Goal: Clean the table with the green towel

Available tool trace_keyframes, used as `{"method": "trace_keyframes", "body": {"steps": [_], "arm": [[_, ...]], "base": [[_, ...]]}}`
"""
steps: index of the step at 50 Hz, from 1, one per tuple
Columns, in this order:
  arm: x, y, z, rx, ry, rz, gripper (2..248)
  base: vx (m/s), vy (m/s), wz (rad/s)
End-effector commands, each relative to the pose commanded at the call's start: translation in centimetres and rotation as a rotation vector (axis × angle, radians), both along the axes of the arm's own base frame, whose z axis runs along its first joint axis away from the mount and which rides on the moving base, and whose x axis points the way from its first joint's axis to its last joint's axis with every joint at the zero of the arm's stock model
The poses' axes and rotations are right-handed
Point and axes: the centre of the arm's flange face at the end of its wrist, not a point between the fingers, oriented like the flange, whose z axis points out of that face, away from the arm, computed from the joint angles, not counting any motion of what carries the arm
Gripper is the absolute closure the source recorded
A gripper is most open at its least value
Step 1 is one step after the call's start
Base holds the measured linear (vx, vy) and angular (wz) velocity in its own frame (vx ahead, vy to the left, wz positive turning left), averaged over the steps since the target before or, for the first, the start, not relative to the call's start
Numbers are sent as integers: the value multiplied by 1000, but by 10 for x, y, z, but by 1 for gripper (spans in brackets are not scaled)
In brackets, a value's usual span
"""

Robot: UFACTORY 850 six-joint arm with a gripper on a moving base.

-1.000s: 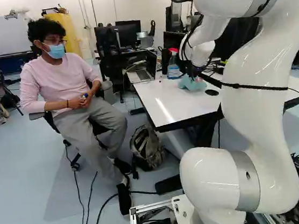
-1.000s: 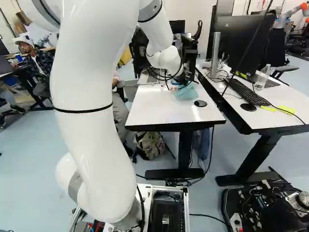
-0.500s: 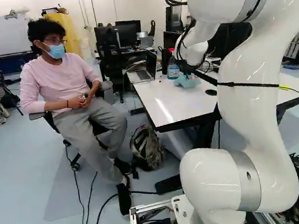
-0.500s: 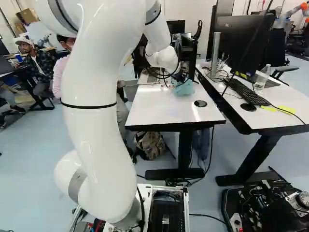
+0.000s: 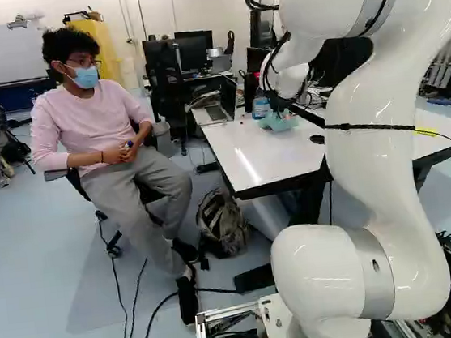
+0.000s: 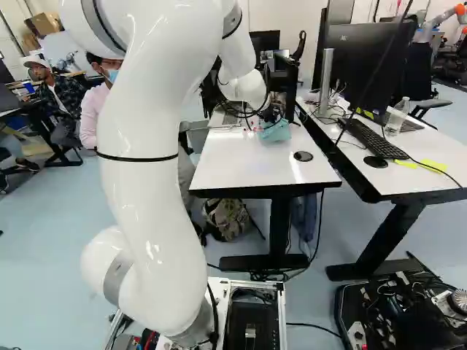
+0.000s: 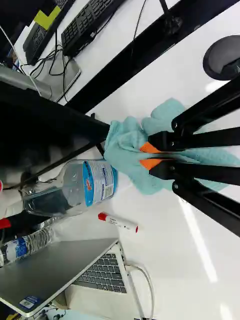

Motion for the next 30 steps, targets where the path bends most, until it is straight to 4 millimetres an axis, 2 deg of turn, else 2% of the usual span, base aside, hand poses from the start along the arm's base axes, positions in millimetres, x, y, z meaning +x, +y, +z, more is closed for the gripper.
{"method": "trace_keyframes", "body": {"steps": [14,30], "arm": [[0,0,-1,0,1,0,216],[4,-1,-17,5,15,0,216]], "base": [[0,0,0],[0,0,0]]}}
